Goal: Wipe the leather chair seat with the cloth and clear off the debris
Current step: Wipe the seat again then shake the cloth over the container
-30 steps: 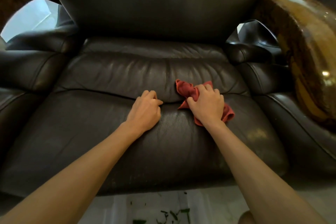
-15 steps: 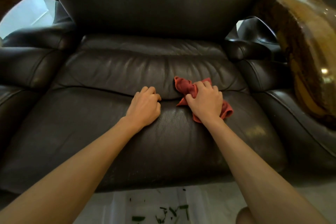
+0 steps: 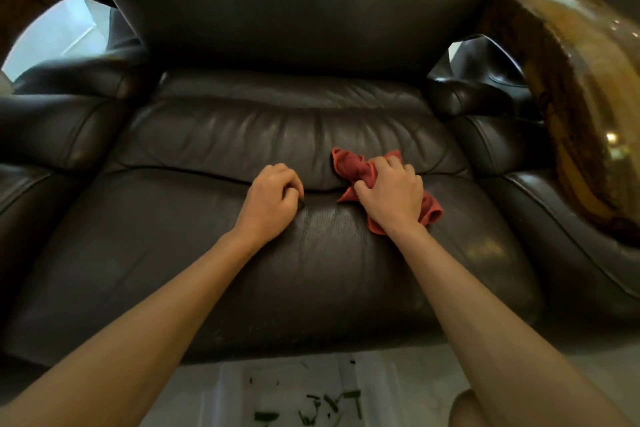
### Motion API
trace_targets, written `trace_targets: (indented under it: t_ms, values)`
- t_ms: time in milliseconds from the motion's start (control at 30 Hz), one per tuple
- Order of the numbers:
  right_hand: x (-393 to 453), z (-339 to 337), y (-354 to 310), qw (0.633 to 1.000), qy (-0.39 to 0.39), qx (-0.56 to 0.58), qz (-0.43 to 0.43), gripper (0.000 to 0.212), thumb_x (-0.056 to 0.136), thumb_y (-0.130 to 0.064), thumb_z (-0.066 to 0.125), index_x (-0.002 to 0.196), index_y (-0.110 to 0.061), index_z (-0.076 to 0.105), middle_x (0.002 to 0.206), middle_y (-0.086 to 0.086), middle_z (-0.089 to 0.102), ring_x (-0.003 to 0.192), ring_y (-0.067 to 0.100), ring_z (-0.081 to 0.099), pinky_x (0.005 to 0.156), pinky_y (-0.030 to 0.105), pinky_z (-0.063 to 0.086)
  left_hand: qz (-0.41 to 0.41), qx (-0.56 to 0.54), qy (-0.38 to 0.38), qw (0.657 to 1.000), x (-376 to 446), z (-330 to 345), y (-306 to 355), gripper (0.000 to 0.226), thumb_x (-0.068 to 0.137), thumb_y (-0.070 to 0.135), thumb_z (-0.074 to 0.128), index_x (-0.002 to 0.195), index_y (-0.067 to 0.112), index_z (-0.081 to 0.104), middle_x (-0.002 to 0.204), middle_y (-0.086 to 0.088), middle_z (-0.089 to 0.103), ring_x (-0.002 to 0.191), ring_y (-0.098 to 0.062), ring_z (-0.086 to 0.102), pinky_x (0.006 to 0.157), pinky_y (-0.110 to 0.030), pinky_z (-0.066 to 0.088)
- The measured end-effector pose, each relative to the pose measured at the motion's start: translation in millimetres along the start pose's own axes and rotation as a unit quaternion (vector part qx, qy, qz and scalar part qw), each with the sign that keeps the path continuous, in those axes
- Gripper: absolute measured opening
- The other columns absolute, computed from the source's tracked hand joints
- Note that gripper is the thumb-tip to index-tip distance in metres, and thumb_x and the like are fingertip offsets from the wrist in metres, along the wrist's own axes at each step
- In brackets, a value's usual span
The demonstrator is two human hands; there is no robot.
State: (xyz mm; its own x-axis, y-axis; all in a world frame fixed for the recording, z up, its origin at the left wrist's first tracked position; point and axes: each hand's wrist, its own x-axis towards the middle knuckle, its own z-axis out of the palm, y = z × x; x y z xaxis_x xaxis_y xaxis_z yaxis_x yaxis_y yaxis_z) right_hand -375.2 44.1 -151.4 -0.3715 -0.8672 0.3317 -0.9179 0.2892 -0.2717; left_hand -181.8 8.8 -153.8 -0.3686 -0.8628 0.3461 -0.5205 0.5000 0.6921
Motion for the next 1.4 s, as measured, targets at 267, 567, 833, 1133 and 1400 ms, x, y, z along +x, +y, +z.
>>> trace_targets:
  t_ms: [267,567,833,1133,1400]
  values:
    - [-1.8,-1.1,0.4,1.000,-0.005,0.003,-0.005,0.037,0.077,-0.035,0.057,0.108,-0.015,0.061,0.109,0.011,0.062,0.097,0.035,0.053,0.083,0.043,0.042,-0.084,-0.014,0.008,0.996,2.7,3.3,-9.2,0.028,0.083,0.001,0.044,0.086,0.014,0.069,0.090,-0.002,0.066,0.090,-0.014,0.056,0.085,-0.028,0.043]
    - [0.0,1.7,1.4,1.000,0.003,-0.002,-0.007,0.039,0.076,-0.037,0.058,0.108,-0.015,0.061,0.109,0.011,0.062,0.098,0.035,0.053,0.083,0.043,0.041,-0.060,-0.128,-0.023,0.990,-12.8,-8.5,8.4,0.027,0.077,-0.002,0.050,0.061,0.012,0.067,0.066,-0.001,0.070,0.067,-0.013,0.065,0.070,-0.030,0.053]
    - [-0.4,-2.2,-0.5,0.997,-0.026,0.040,-0.067,0.038,0.075,-0.035,0.061,0.109,-0.019,0.062,0.109,0.006,0.063,0.098,0.032,0.055,0.084,0.042,0.042,-0.051,-0.042,0.098,0.993,-32.0,-13.0,4.8,0.017,0.083,0.001,0.050,0.073,0.010,0.059,0.069,0.002,0.058,0.064,-0.004,0.050,0.062,-0.014,0.037]
    - [-22.0,-15.2,-40.9,0.939,-0.189,0.173,-0.229,0.035,0.067,-0.025,0.066,0.102,-0.025,0.068,0.102,0.002,0.072,0.096,0.025,0.063,0.083,0.032,0.046,-0.118,-0.094,0.163,0.975,-55.8,-31.3,-4.3,0.032,0.094,0.008,0.038,0.114,0.012,0.063,0.112,0.003,0.063,0.103,-0.002,0.054,0.085,0.001,0.034]
    - [-90.8,-65.6,-21.4,0.876,-0.250,0.223,-0.347,0.040,0.060,-0.031,0.055,0.097,-0.026,0.069,0.097,-0.008,0.071,0.093,0.009,0.060,0.089,0.028,0.046,-0.054,0.132,0.115,0.983,-104.9,-39.0,-19.4,0.025,0.090,0.004,0.048,0.110,0.004,0.064,0.117,-0.016,0.065,0.115,-0.027,0.056,0.101,-0.031,0.035]
